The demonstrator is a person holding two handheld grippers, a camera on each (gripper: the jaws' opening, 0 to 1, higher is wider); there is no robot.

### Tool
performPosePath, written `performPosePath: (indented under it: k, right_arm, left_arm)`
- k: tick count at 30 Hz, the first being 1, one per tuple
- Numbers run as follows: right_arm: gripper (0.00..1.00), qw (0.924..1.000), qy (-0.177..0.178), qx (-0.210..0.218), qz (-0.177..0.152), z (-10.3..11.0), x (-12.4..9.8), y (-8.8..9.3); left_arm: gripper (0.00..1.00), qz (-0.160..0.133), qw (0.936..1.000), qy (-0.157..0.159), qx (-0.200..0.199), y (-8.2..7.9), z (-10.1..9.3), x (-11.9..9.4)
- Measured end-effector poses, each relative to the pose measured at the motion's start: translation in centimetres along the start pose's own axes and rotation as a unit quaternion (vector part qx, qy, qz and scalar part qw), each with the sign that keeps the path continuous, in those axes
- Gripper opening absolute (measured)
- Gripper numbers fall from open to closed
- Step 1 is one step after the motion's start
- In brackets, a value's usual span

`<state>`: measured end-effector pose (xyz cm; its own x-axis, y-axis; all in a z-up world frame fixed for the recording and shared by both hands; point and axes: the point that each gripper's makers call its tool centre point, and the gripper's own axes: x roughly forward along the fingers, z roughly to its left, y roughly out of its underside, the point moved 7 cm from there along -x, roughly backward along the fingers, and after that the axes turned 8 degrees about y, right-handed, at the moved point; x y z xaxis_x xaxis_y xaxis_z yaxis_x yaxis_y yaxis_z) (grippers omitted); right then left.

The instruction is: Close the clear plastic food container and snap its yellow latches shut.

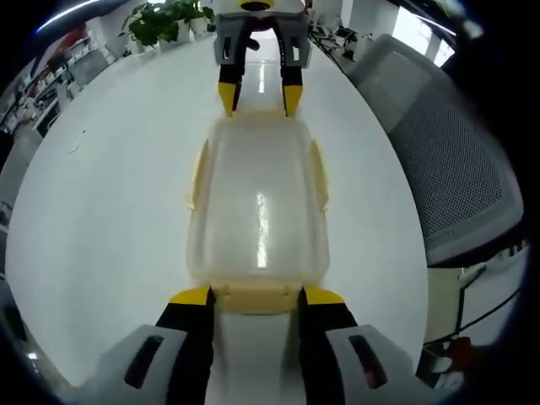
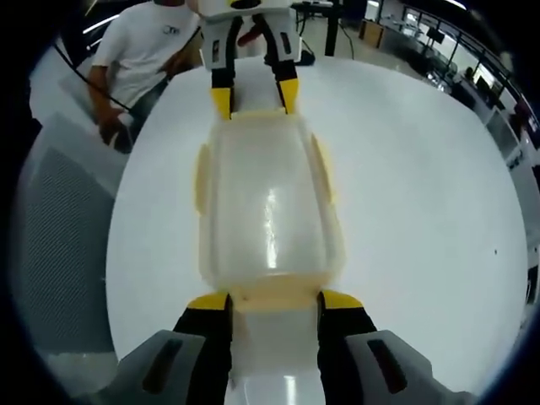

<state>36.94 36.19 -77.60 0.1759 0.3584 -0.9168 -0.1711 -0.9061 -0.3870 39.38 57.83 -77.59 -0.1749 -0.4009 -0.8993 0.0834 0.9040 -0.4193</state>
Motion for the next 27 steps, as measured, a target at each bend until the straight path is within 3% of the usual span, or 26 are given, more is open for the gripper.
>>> performPosePath:
  k: [27]
  right_arm:
    - [0.38,0.9998,0.001,-0.016,0.007,0.0,-1.3,-0.4]
  left_arm:
    - [0.38,-0.012,0.9999,-0.001,-0.009,-0.6,-0.7,-0.9]
